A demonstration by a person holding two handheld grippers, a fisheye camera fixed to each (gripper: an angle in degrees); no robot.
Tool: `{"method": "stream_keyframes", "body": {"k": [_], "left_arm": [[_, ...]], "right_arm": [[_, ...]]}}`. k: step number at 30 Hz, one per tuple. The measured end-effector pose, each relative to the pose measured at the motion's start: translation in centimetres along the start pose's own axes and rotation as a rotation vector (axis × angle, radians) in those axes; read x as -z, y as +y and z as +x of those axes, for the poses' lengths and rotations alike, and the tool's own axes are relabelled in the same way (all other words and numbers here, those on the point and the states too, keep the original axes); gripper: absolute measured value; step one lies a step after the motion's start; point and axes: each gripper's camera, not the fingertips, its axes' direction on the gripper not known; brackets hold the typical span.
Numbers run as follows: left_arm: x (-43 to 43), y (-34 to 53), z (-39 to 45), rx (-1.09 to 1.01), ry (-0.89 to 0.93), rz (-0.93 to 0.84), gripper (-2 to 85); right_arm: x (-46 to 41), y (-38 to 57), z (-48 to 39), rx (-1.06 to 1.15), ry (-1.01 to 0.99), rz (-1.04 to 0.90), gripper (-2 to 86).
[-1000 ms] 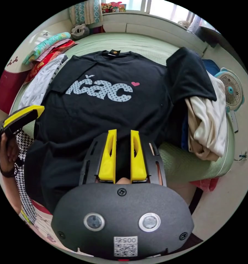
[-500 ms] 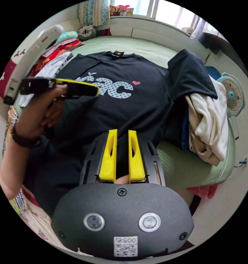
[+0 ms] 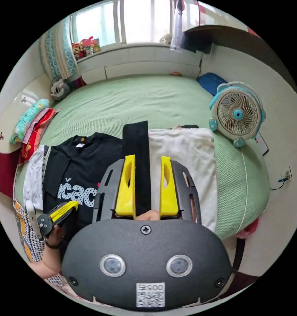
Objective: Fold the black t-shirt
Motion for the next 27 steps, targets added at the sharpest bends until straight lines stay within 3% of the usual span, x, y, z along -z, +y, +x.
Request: {"method": "stream_keyframes", "body": {"k": [4,10,20,27], "left_arm": [[-0.1,-0.1,0.1,-0.024,-0.089,0.01,-0.4],[-0.2,0.0,-0.7,-0.019,-0.02,0.024,-0.2],[-1.1,-0.3,-2.4,0.008,-0.002,0.011,-0.5],[-1.8,-1.0,-3.1,-0.002,0.034,0.004,-0.4]], "right_arm": [[0.7,0.6,-0.1,-0.042,-0.009,0.059,3.7],[3.4,0.6,-3.5,0.042,-0.004,0.146,-0.7],[-1.4,0.3,-14.9,0.287,-0.108,-0.032,4.0],[-1.7,0.7,-11.6,0.237,-0.047,-0.037,7.3]]}}
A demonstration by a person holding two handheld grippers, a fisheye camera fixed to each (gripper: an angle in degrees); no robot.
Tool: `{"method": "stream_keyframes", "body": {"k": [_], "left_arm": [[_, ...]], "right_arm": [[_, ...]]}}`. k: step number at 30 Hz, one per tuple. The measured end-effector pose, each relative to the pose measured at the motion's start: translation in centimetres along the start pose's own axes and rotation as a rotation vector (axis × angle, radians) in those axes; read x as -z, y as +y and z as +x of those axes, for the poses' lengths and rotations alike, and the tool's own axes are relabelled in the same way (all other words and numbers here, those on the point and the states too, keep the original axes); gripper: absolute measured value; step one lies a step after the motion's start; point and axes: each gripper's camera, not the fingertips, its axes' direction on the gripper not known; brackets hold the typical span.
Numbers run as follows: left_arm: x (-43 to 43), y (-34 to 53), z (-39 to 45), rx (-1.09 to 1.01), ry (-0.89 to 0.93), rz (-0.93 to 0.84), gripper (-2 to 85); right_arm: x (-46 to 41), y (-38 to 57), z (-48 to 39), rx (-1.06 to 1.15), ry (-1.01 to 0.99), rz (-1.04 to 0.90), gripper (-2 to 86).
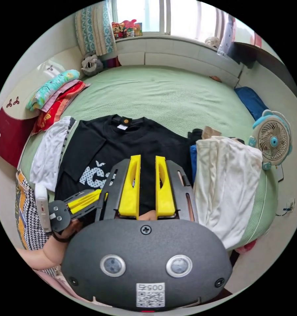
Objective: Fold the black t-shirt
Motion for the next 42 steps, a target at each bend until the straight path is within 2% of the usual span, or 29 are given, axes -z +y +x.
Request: {"method": "stream_keyframes", "body": {"k": [6,12,21,26,30,33,37,42], "left_arm": [[-0.5,-0.4,0.3,-0.039,0.041,0.013,0.7],[-0.9,-0.8,-0.4,-0.033,0.021,0.004,1.1],[-1.5,-2.3,-2.9,0.013,0.132,-0.015,1.0],[-1.5,-2.6,-3.9,0.038,0.172,-0.013,0.7],[-1.5,-2.5,-4.4,0.043,0.18,-0.019,0.4],[-1.3,-2.3,-4.6,0.043,0.168,-0.012,0.3],[-1.2,-2.4,-4.9,0.047,0.17,-0.01,0.2],[-1.1,-2.3,-4.7,0.033,0.142,-0.016,0.3]], "right_arm": [[-2.5,0.4,1.3,-0.059,0.001,-0.052,7.5],[-5.7,-3.5,-2.7,0.001,-0.017,-0.044,8.2],[-13.3,-8.1,-6.0,-0.019,0.061,-0.117,5.3],[-12.0,-7.4,-7.4,0.037,-0.042,-0.051,0.1],[-11.0,-7.1,-7.8,0.083,-0.101,-0.059,2.8],[-9.4,-7.7,-5.9,0.031,-0.118,-0.005,6.2],[-7.7,-9.4,-2.5,-0.081,-0.046,0.052,6.9],[-10.6,-10.5,-1.0,-0.136,0.113,-0.086,5.3]]}}
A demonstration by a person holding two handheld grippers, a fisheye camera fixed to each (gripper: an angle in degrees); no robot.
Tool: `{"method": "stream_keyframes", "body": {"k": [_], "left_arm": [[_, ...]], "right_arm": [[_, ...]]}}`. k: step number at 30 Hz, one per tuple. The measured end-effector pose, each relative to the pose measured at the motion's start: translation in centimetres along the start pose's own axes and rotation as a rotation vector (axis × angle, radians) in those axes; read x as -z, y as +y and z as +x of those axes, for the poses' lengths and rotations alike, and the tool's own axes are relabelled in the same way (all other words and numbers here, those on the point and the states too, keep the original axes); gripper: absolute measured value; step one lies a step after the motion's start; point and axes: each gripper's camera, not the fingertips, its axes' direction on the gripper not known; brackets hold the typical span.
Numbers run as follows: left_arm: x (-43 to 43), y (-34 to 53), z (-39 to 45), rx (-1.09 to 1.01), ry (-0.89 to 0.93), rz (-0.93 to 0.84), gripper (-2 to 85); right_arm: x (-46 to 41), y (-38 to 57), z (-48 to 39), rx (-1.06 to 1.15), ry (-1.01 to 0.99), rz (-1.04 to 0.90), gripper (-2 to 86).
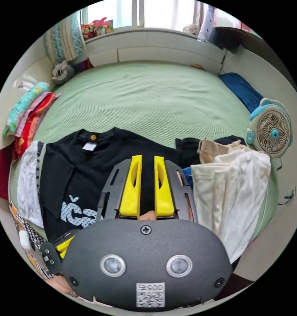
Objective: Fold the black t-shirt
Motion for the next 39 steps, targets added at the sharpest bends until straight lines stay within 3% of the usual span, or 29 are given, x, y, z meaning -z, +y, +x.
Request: {"method": "stream_keyframes", "body": {"k": [4,9,15,17,24,28,39], "left_arm": [[0.2,0.2,0.1,-0.013,-0.032,-0.007,0.4],[0.3,0.4,0.1,-0.015,-0.05,-0.019,0.7],[0.3,0.7,0.0,-0.002,-0.063,-0.029,1.0],[0.5,0.9,0.0,0.0,-0.062,-0.019,0.9],[2.1,3.0,-0.4,0.05,-0.067,-0.006,0.4],[5.8,6.2,-0.4,0.079,-0.142,-0.018,0.6],[15.5,18.3,-3.2,0.154,-0.269,0.017,4.6]], "right_arm": [[-4.3,-0.5,-0.3,-0.017,0.1,-0.103,5.3],[-5.4,-1.5,0.2,-0.113,0.268,-0.018,2.7],[-4.3,-0.7,-0.6,-0.069,0.215,0.021,2.8],[-1.6,1.5,-1.2,-0.006,0.161,0.101,4.1],[3.9,12.8,-1.3,0.128,0.016,0.09,7.6],[6.4,21.4,0.7,0.051,-0.127,0.075,8.5],[4.0,32.3,3.8,-0.104,-0.08,-0.004,8.3]]}}
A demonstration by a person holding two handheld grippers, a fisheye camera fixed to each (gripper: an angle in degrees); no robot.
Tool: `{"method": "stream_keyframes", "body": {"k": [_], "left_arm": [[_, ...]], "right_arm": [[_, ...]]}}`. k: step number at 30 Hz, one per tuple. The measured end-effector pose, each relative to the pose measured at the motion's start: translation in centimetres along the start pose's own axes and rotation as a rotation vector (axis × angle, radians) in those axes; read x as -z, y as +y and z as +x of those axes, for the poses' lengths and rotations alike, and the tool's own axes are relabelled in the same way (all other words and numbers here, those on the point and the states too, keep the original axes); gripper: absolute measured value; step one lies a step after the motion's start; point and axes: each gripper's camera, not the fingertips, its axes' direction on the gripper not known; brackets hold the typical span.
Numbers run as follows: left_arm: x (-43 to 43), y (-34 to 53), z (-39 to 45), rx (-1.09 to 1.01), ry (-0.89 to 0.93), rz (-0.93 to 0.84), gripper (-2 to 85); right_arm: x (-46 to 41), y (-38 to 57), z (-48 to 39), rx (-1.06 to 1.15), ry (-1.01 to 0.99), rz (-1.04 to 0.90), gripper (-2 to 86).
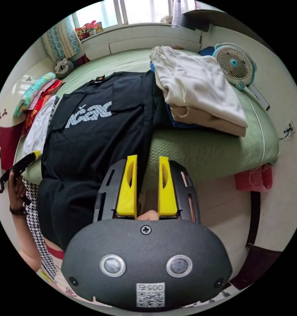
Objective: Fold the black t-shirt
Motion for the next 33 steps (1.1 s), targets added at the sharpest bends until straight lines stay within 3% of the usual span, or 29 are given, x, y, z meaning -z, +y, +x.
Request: {"method": "stream_keyframes", "body": {"k": [18,33], "left_arm": [[-2.2,4.3,-2.5,0.113,-0.095,-0.08,6.3],[-1.7,7.3,0.3,-0.055,-0.25,-0.046,6.1]], "right_arm": [[-3.5,2.6,-1.3,-0.004,0.05,-0.078,8.5],[-3.3,5.4,0.5,-0.009,-0.004,-0.043,3.2]]}}
